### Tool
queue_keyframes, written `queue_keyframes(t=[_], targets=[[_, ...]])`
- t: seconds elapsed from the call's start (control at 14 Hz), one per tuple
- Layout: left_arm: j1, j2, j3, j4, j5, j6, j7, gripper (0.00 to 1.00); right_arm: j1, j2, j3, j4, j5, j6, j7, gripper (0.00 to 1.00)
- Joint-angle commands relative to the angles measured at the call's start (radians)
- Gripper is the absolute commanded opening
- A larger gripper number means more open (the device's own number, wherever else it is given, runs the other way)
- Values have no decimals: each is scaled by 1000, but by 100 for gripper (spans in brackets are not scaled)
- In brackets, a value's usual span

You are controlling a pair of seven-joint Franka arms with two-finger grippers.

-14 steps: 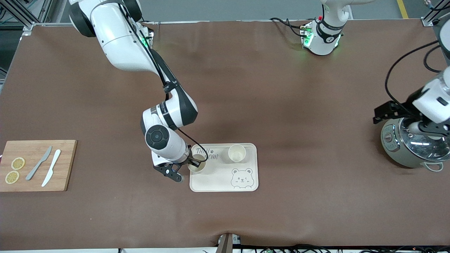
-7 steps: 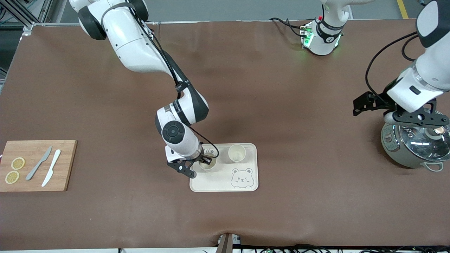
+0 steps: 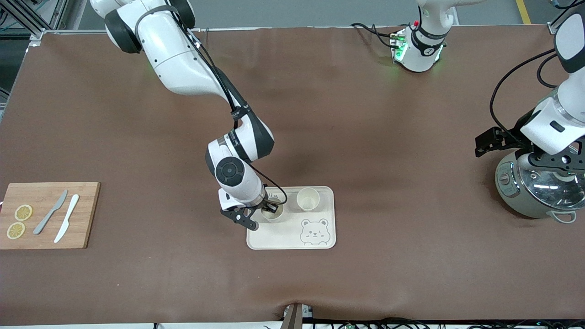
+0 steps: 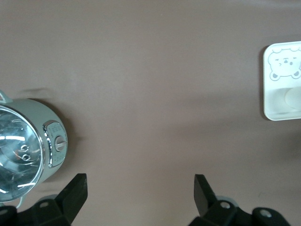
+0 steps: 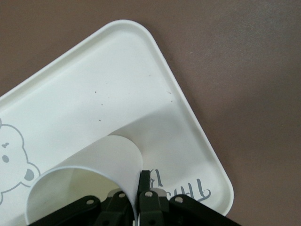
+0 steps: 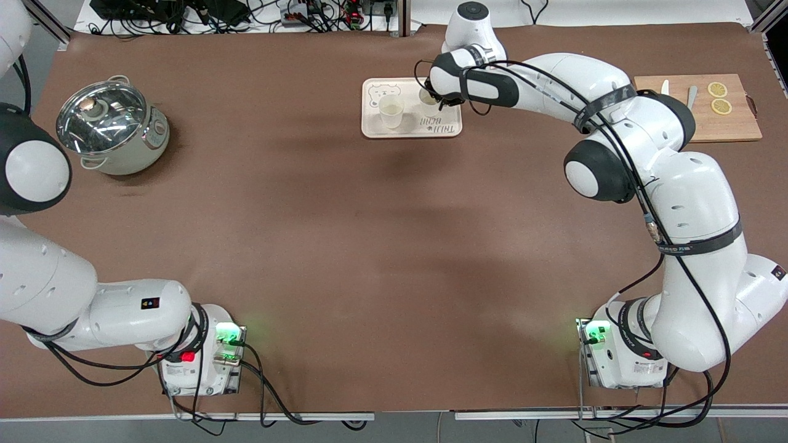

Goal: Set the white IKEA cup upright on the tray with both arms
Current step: 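Open the right gripper to release the cup on the tray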

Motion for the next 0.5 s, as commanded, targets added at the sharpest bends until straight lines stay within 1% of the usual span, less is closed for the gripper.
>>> queue_keyframes(t=[0.0, 0.07, 0.14, 0.21, 0.29, 0.36, 0.43], targets=[[20, -9, -3, -8, 19, 1, 23, 100, 9, 11, -12, 15, 2, 5, 8, 8], [-1, -9, 15, -9, 18, 1, 23, 100, 8, 9, -12, 15, 2, 3, 7, 24], [-53, -9, 67, -9, 18, 1, 19, 100, 8, 9, -14, 14, 1, 3, 8, 38], [-101, -9, 119, -7, 18, 1, 17, 100, 8, 8, -14, 15, 1, 3, 8, 60], [-106, -9, 127, -4, 16, 1, 17, 100, 8, 6, -14, 14, -2, 3, 7, 89], [-109, -9, 132, -4, 15, 1, 23, 100, 8, 2, -15, 14, -15, 3, 5, 100], [-110, -12, 133, -4, 15, 1, 25, 100, 8, -6, -15, 14, -44, 0, 3, 100]])
